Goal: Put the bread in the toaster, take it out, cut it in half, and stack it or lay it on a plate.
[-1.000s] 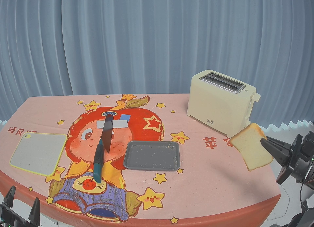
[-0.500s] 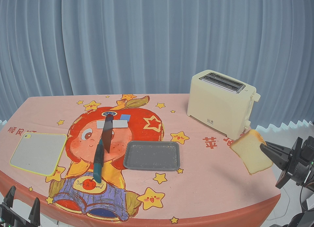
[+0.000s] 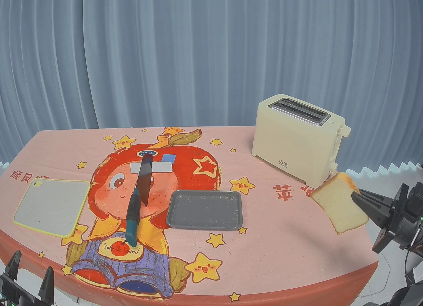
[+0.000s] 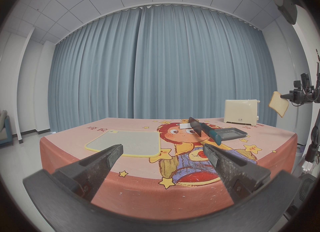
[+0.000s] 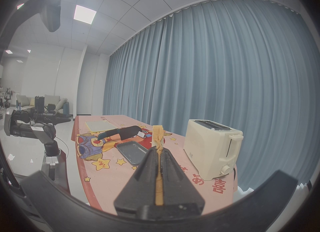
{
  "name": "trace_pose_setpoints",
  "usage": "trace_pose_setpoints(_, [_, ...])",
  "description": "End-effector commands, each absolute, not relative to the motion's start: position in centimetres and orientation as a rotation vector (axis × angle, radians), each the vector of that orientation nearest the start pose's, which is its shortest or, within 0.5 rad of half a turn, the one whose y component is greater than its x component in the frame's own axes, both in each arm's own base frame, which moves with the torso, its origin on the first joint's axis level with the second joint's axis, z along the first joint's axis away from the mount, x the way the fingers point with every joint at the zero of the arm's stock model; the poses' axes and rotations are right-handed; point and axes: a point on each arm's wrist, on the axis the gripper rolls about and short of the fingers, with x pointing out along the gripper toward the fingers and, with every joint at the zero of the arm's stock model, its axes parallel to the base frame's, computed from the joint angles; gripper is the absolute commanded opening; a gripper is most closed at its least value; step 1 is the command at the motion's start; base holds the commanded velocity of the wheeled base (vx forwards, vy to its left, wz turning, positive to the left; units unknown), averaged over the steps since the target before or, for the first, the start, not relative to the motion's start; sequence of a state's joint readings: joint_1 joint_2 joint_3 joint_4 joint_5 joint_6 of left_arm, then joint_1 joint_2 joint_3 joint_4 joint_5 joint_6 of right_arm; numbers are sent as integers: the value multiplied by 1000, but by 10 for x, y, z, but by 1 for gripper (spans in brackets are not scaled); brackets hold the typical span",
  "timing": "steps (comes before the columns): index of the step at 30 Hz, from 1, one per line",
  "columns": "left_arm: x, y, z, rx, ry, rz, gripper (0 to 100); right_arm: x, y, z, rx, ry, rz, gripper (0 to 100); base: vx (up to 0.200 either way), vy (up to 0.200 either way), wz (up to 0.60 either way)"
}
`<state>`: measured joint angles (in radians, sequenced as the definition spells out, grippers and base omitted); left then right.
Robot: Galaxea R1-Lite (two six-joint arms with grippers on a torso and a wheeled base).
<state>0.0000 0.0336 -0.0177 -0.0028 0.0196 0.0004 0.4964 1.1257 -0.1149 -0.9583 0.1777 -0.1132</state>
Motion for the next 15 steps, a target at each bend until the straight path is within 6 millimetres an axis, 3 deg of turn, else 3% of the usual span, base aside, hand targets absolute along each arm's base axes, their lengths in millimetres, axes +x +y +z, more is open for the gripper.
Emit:
trace_pose_setpoints(1, [-20, 0, 77, 0, 32, 20, 100, 113, 66, 156, -119, 22, 677, 0, 0, 0, 0])
trace_pose_setpoints(12, [-20, 0, 77, 2, 32, 20, 100, 112, 66, 156, -119, 25, 678, 0, 0, 0, 0])
trace_pose_setpoints(15, [-20, 0, 77, 2, 32, 20, 100, 112, 66, 155, -120, 30, 678, 0, 0, 200, 0])
